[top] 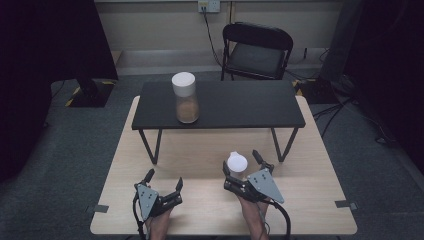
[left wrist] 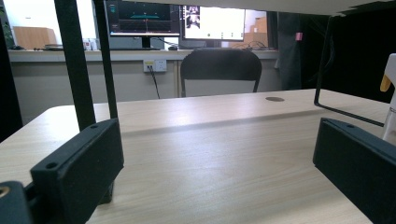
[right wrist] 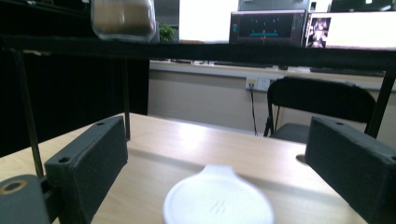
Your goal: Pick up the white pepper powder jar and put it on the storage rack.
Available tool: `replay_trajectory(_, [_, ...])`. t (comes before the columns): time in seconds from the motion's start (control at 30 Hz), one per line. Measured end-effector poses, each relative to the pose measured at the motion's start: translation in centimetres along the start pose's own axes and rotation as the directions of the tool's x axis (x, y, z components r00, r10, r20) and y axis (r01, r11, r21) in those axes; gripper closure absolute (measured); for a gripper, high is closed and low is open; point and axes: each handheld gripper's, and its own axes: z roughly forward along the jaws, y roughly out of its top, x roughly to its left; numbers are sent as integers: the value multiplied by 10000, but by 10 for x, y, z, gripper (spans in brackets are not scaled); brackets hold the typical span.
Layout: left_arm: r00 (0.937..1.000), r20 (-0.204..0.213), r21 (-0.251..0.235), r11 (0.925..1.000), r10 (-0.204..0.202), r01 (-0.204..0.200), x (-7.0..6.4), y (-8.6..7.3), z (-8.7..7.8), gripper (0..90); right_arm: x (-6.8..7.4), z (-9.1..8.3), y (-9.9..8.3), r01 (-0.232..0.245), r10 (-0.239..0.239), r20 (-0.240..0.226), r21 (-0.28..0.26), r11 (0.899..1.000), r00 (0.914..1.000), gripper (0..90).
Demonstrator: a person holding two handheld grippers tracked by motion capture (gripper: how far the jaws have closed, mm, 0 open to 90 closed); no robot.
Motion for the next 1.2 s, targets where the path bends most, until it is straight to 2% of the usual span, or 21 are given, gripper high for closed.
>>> replay_trajectory(0.1, [10000,2,1,10000,5,-5,0,0,0,13,5,0,-8,-243,242,100,109,9996,9997,65])
replay_trajectory(0.23, [10000,2,1,10000,3,-3,0,0,0,13,10,0,-14,-170,162,227,382,9991,9996,84])
replay_trajectory(0.6, [10000,3,1,10000,6,-6,0,0,0,13,5,5,-24,-658,629,301,1073,9921,9976,175])
replay_trajectory(1.2, [10000,5,11,10000,8,-8,0,0,0,14,3,10,-27,-666,627,305,1469,9869,9976,274])
